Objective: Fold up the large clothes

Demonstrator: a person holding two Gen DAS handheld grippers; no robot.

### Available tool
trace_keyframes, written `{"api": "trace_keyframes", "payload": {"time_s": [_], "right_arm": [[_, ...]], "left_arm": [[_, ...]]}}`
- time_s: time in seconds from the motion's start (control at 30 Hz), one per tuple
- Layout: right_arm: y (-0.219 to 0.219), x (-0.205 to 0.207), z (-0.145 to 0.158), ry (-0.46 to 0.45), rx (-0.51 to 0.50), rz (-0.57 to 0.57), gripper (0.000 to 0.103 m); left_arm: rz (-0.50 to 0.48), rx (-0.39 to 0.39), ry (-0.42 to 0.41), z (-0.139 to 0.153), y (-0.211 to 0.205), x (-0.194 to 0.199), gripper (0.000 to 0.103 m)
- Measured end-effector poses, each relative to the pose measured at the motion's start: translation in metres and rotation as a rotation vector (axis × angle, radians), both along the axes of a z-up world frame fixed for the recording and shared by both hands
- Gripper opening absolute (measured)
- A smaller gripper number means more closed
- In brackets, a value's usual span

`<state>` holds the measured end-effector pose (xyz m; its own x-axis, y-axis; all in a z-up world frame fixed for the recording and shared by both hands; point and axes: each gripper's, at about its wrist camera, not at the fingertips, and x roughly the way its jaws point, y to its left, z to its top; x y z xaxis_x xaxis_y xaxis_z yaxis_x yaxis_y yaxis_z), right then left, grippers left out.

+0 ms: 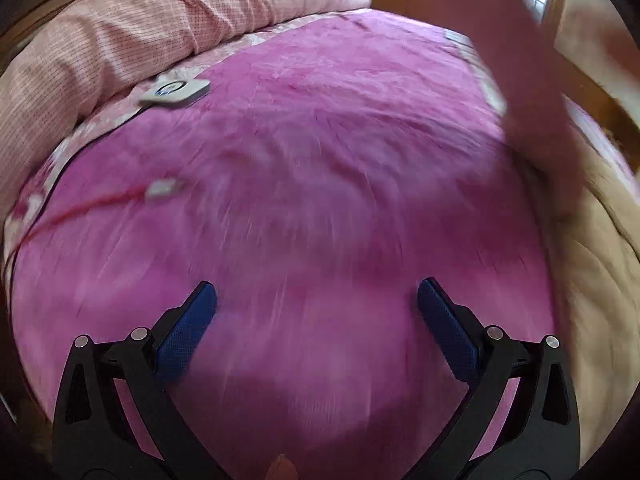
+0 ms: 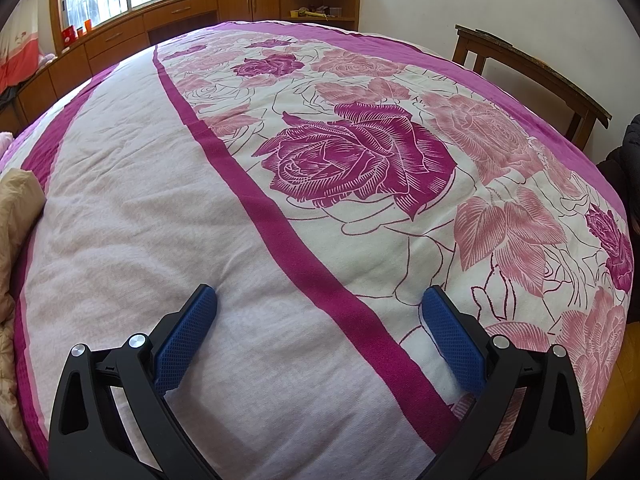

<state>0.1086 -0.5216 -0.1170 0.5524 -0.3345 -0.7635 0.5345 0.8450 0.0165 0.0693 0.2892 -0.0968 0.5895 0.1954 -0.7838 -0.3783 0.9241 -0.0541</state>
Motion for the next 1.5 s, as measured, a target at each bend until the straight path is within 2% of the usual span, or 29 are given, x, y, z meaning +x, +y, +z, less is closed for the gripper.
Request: {"api": "trace_keyframes", "payload": {"time_s": [0.07,0.17,0.23,0.33,0.47,0.63,0.77,0.93,1.03,1.27,1.5], "right_arm": [[0.000,0.000,0.000,-0.001,0.001,0.000,0.099],[0.000,0.000,0.000,0.000,0.000,0.000,0.099],[0.000,0.000,0.000,0.000,0.000,0.000,0.099],[0.000,0.000,0.000,-0.001,0.001,0.000,0.099],[0.000,0.000,0.000,-0.001,0.000,0.000,0.099],[0.000,0.000,0.000,-0.001,0.000,-0.001,0.099],[0.000,0.000,0.000,-0.001,0.000,-0.001,0.099],[-0.001,0.001,0.000,-0.002,0.000,-0.001,0.099],[0.000,0.001,0.000,0.000,-0.004,-0.003,0.099],[0.000,0.001,0.000,-0.001,-0.003,-0.002,0.099],[0.000,0.000,0.000,-0.001,-0.003,-0.002,0.099]], "left_arm": [[-0.028,-0.015,-0.010,0.006,-0.014,-0.040,0.100],[-0.053,-0.050,-0.017,0.018,-0.032,-0.071,0.100],[-0.082,-0.132,-0.050,0.030,-0.046,-0.079,0.100],[-0.142,-0.202,-0.101,0.046,-0.067,-0.067,0.100],[-0.248,-0.121,-0.135,0.065,-0.114,-0.040,0.100],[-0.348,-0.157,-0.139,0.075,-0.176,-0.017,0.100],[-0.407,-0.200,-0.086,0.066,-0.220,-0.005,0.100],[-0.438,-0.134,-0.044,0.062,-0.255,0.001,0.100],[-0.446,-0.129,-0.019,0.059,-0.262,0.000,0.100],[-0.407,-0.072,-0.047,0.054,-0.242,-0.017,0.100],[-0.362,-0.107,-0.039,0.032,-0.231,-0.013,0.100]]}}
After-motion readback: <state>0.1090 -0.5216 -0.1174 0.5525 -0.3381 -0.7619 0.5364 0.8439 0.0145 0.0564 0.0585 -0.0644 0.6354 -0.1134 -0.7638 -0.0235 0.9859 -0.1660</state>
